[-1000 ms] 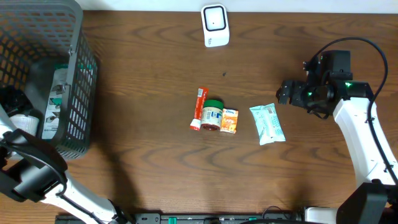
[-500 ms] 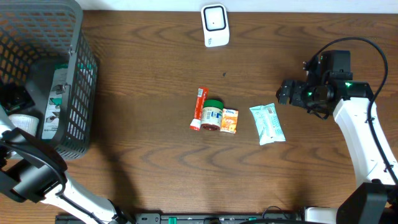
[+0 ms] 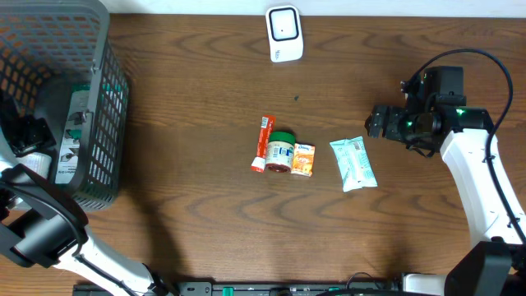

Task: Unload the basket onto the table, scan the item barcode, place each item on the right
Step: 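Move the left gripper back into the basket toward the white tub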

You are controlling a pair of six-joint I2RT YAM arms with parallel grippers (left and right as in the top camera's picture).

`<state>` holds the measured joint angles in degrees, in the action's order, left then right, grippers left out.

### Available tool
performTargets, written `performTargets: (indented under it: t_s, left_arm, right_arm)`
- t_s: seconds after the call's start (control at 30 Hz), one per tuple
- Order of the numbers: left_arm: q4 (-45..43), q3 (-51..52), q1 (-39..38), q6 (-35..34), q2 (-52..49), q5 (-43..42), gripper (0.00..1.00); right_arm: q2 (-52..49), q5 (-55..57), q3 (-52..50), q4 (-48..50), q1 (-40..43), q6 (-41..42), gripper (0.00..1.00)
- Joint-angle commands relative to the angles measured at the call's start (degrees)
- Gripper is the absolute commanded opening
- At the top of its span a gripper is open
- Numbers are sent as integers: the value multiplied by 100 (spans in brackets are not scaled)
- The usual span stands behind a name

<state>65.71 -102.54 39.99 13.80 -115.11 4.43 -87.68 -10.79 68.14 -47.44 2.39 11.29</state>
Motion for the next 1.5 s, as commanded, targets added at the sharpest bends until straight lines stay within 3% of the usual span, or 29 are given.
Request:
performTargets:
  t_s: [0.0, 0.3, 0.37, 0.6, 0.83, 1.13, 1.47]
  left_arm:
    - [-125, 262, 35, 225, -76, -33, 84]
    - [-190, 719, 48, 245, -76, -417, 85]
    - [-68, 717, 33, 247, -72, -981, 82]
    - [15, 702, 7, 247, 2, -1040, 71]
    - [-142, 560, 7, 247, 17, -365, 72]
    - [-299, 205, 7, 380, 175, -321, 73]
    - [-92, 260, -4, 459, 188, 774, 73]
  right_arm:
    - [26, 0, 44, 9, 13, -63, 99]
    - [26, 0, 42, 7, 13, -63, 99]
    - [26, 0, 42, 7, 13, -66, 99]
    - [26, 0, 42, -9, 13, -63, 99]
    - [26, -2, 42, -11, 13, -63, 99]
    - [26, 0, 42, -4, 13, -63, 99]
    - [26, 0, 42, -7, 13, -63, 99]
